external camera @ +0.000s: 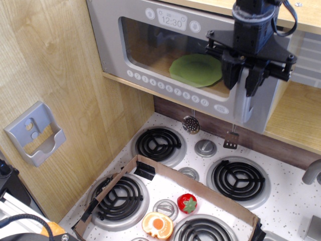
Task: Open microwave
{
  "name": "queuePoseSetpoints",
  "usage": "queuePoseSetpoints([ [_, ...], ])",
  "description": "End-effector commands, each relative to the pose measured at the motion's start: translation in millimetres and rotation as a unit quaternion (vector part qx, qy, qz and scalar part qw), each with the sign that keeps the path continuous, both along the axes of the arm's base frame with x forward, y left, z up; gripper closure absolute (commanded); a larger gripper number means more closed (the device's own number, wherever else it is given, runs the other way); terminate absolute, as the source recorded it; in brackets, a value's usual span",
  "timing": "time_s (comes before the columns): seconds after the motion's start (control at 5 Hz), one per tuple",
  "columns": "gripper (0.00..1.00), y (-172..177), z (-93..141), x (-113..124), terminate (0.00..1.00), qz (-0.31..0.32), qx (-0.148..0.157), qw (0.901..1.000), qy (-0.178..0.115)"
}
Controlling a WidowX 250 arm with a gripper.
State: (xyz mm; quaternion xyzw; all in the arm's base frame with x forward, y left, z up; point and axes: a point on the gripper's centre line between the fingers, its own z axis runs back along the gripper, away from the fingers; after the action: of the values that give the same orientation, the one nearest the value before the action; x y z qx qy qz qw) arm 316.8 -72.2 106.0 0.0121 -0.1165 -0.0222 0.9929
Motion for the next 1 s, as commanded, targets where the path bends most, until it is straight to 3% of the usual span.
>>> queuePoseSetpoints([
  [0.0, 1.00, -9, -1, -52, 0.00, 0.067, -0.023, 0.9974, -0.014],
  [0.2, 0.00, -20, -1, -77, 0.00, 0.116, -0.023, 0.9930, -0.003],
  [0.4, 0.00, -50, -3, -101, 0.00, 0.162, -0.022, 0.9864, -0.014],
  [0.6, 0.00, -86, -14, -118, 0.00, 0.164, -0.037, 0.9857, -0.012],
  [0.8, 0.00, -108, -9, -113, 0.00, 0.101, -0.036, 0.9943, 0.002],
])
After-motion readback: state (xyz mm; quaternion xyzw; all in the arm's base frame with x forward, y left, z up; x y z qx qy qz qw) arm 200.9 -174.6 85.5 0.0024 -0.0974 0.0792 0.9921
